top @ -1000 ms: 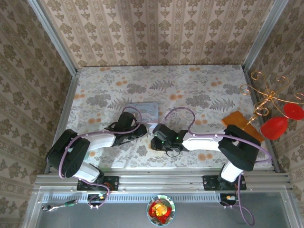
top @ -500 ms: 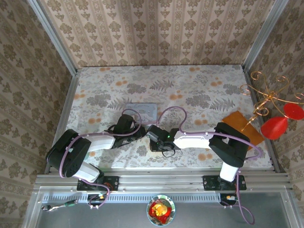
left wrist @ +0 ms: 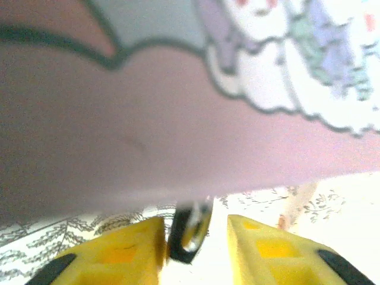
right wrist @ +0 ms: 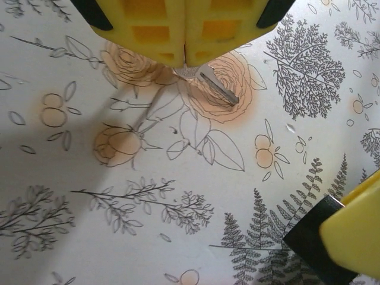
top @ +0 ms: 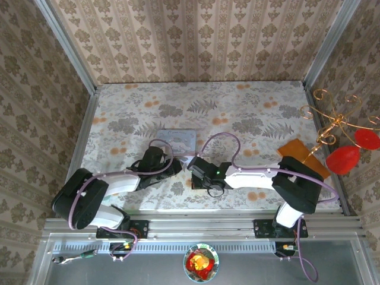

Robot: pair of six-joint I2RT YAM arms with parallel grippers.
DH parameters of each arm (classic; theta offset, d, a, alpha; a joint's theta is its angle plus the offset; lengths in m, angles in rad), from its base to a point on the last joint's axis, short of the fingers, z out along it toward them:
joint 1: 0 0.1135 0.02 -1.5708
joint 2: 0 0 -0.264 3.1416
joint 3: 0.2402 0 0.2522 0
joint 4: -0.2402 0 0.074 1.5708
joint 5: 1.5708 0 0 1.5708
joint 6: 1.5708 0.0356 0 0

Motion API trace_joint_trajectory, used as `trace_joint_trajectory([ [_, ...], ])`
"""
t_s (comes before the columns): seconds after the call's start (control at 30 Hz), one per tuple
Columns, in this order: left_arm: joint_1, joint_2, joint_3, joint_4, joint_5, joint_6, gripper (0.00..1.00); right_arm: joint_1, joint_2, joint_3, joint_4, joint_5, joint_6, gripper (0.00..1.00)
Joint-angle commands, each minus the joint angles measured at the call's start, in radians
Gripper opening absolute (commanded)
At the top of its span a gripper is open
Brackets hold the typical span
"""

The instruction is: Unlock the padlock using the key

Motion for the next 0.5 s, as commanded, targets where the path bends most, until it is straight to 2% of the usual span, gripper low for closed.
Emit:
trace_joint_trajectory([
  [0.0, 0.000, -0.085, -0.019, -0.019, -0.009, 0.005, 0.39, -0.012, -0.060, -0.021, 0.039, 0.040, -0.036, 0.00],
  [0.07, -0.011, -0.130, -0.021, -0.031, -0.009, 0.055, 0.44, -0.021, -0.087, -0.029, 0.059, 0.021, -0.057, 0.00],
  [0.2, -0.056, -0.212, -0.012, -0.073, -0.024, 0.249, 0.50, -0.044, -0.168, -0.045, 0.078, -0.003, -0.111, 0.00],
  [0.3, -0.070, -0.285, -0.053, -0.007, 0.012, 0.360, 0.51, -0.060, -0.238, -0.044, 0.059, -0.019, -0.166, 0.00],
  [0.47, -0.146, -0.420, -0.111, 0.091, 0.021, 0.553, 0.50, -0.075, -0.362, -0.012, -0.009, -0.038, -0.240, 0.00],
])
